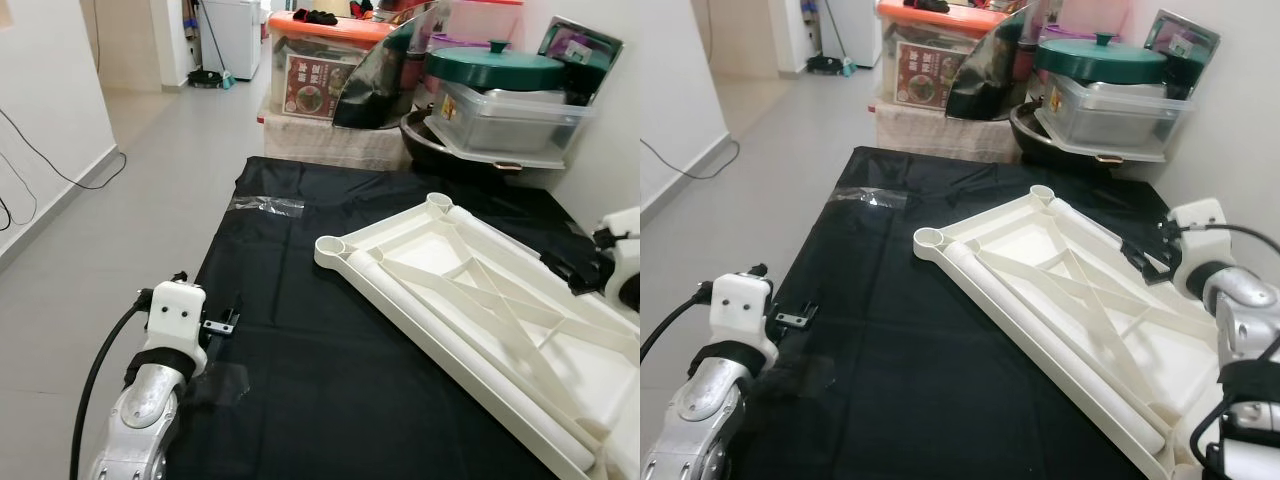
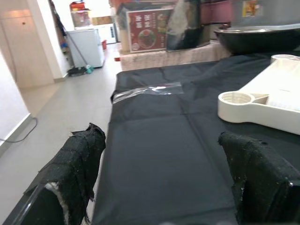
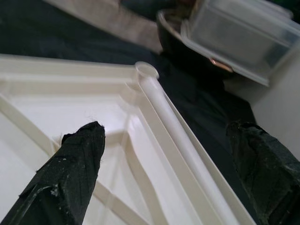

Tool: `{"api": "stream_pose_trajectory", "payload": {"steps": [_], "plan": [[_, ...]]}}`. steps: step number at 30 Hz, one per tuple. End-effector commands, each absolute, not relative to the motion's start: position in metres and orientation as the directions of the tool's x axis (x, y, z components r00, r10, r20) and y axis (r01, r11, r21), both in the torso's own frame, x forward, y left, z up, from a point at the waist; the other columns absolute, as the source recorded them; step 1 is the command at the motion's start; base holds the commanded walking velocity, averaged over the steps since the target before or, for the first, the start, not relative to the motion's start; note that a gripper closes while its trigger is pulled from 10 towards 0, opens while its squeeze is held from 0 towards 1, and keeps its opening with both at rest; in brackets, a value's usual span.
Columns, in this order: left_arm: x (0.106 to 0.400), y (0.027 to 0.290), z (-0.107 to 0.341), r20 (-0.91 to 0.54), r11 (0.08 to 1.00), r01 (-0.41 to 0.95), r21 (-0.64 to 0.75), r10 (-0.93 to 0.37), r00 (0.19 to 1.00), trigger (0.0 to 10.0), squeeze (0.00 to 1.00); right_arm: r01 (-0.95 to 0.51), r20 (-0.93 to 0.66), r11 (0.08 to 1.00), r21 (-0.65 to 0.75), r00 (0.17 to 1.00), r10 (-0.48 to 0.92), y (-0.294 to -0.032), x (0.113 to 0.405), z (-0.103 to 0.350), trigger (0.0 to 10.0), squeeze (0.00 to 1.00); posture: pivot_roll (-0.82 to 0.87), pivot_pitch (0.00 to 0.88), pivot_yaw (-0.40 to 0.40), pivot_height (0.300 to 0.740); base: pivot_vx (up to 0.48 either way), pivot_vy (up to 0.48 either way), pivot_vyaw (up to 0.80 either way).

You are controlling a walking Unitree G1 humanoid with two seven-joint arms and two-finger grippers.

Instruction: Building children table

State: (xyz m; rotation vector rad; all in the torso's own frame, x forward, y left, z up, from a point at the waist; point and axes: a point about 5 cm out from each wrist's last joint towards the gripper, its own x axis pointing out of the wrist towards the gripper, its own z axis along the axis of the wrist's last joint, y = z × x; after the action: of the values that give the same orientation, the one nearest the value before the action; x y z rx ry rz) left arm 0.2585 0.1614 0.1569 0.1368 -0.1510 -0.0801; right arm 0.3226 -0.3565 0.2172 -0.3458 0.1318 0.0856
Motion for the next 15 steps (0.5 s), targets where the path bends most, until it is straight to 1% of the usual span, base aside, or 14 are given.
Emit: {"api": "stream_pose_trajectory", "payload": {"steps": [1, 2, 3, 4, 5, 6, 7, 9, 11, 14, 15], "plan": [[0.262, 0.160, 0.153, 0.130, 0.982, 0.083, 0.168, -0.106, 0.986, 10.0, 0.00, -0.169, -0.117, 0.943, -0.286, 0.983, 0.141, -0.338, 0.332, 0.213, 10.0, 0.00, 0.05, 0.000, -0.093, 0.740, 0.000, 0.000, 0.00], [0.262, 0.160, 0.153, 0.130, 0.982, 0.083, 0.168, -0.106, 0.986, 10.0, 0.00, -0.169, -0.117, 0.943, -0.286, 0.983, 0.141, -0.338, 0.332, 0.213, 10.0, 0.00, 0.05, 0.000, -0.093, 0.740, 0.000, 0.000, 0.00], [0.263, 0.159, 0.154, 0.132, 0.982, 0.084, 0.169, -0.107, 0.985, 10.0, 0.00, -0.228, -0.106, 0.936, -0.267, 0.973, 0.207, -0.320, 0.337, 0.209, 10.0, 0.00, 0.07, 0.000, -0.105, 0.740, 0.000, 0.000, 0.00], [0.262, 0.160, 0.156, 0.137, 0.982, 0.080, 0.170, -0.104, 0.985, 10.0, 0.00, -0.368, -0.107, 0.898, -0.241, 0.930, 0.353, -0.287, 0.342, 0.201, 10.0, 0.00, 0.09, 0.000, -0.109, 0.740, 0.000, 0.000, 0.00], [0.262, 0.161, 0.157, 0.140, 0.982, 0.077, 0.170, -0.102, 0.985, 10.0, 0.00, -0.463, -0.106, 0.857, -0.224, 0.886, 0.451, -0.264, 0.342, 0.195, 10.0, 0.00, 0.09, 0.000, -0.109, 0.740, 0.000, 0.000, 0.00], [0.262, 0.161, 0.157, 0.140, 0.982, 0.077, 0.170, -0.102, 0.985, 10.0, 0.00, -0.463, -0.106, 0.857, -0.224, 0.886, 0.451, -0.264, 0.342, 0.195, 10.0, 0.00, 0.09, 0.000, -0.109, 0.740, 0.000, 0.000, 0.00], [0.261, 0.163, 0.157, 0.142, 0.982, 0.072, 0.173, -0.098, 0.985, 10.0, 0.00, -0.573, -0.125, 0.793, -0.206, 0.819, 0.560, -0.239, 0.339, 0.186, 10.0, 0.00, 0.10, 0.000, -0.116, 0.740, 0.000, 0.000, 0.00], [0.259, 0.165, 0.157, 0.142, 0.982, 0.067, 0.178, -0.093, 0.986, 10.0, 0.00, -0.683, -0.166, 0.708, -0.178, 0.730, 0.663, -0.214, 0.334, 0.172, 10.0, 0.00, 0.11, 0.000, -0.126, 0.740, 0.000, 0.000, 0.00], [0.259, 0.166, 0.157, 0.142, 0.982, 0.065, 0.179, -0.091, 0.986, 10.0, 0.00, -0.725, -0.193, 0.669, -0.164, 0.689, 0.699, -0.207, 0.333, 0.162, 10.0, 0.00, 0.11, 0.000, -0.126, 0.740, 0.000, 0.000, 0.00], [0.258, 0.166, 0.157, 0.142, 0.982, 0.064, 0.180, -0.091, 0.986, 10.0, 0.00, -0.731, -0.196, 0.663, -0.162, 0.682, 0.704, -0.206, 0.333, 0.160, 10.0, 0.00, 0.11, 0.000, -0.126, 0.740, 0.000, 0.000, 0.00], [0.257, 0.168, 0.156, 0.143, 0.982, 0.056, 0.180, -0.082, 0.986, 10.0, 0.00, -0.729, -0.231, 0.666, -0.157, 0.683, 0.693, -0.205, 0.334, 0.152, 10.0, 0.00, 0.12, 0.000, -0.143, 0.740, 0.000, 0.000, 0.00]]}}
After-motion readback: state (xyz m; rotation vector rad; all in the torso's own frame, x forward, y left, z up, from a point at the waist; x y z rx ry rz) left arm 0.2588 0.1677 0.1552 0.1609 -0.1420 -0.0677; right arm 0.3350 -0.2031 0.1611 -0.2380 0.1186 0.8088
